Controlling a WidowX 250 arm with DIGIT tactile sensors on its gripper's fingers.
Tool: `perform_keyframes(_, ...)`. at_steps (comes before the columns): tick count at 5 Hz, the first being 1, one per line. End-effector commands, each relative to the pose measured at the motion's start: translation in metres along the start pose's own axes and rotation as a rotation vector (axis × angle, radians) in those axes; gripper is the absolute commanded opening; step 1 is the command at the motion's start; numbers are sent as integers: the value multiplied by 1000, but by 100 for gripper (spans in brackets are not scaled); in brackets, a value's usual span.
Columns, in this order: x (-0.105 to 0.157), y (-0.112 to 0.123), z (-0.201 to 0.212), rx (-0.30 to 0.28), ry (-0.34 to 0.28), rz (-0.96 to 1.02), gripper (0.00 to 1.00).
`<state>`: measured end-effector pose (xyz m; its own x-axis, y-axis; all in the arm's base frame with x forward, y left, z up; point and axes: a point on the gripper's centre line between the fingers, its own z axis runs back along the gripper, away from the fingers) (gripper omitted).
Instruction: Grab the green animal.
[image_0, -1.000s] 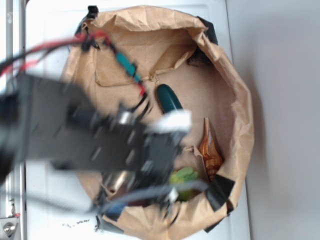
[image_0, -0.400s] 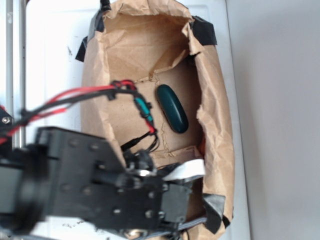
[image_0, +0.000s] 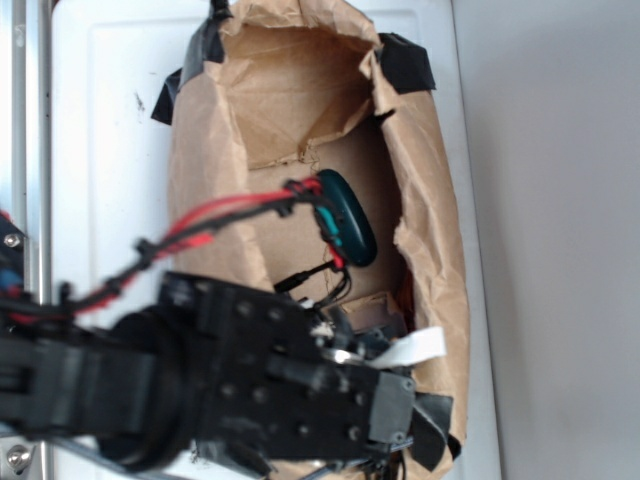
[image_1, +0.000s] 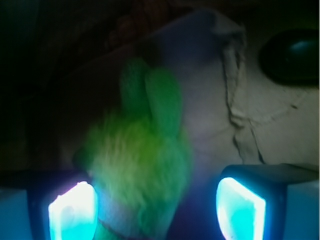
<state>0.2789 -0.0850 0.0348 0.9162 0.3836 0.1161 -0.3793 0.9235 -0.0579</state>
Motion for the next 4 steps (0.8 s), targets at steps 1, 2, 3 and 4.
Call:
perform_keyframes(1, 2, 11, -13, 43, -11, 7, 0)
perform_keyframes(2, -1, -2, -7, 44, -6, 12, 0)
perform_keyframes(3, 2, -4, 31, -41, -6, 11, 0)
perform_keyframes(4, 12, -3, 81, -121, 4, 24, 0)
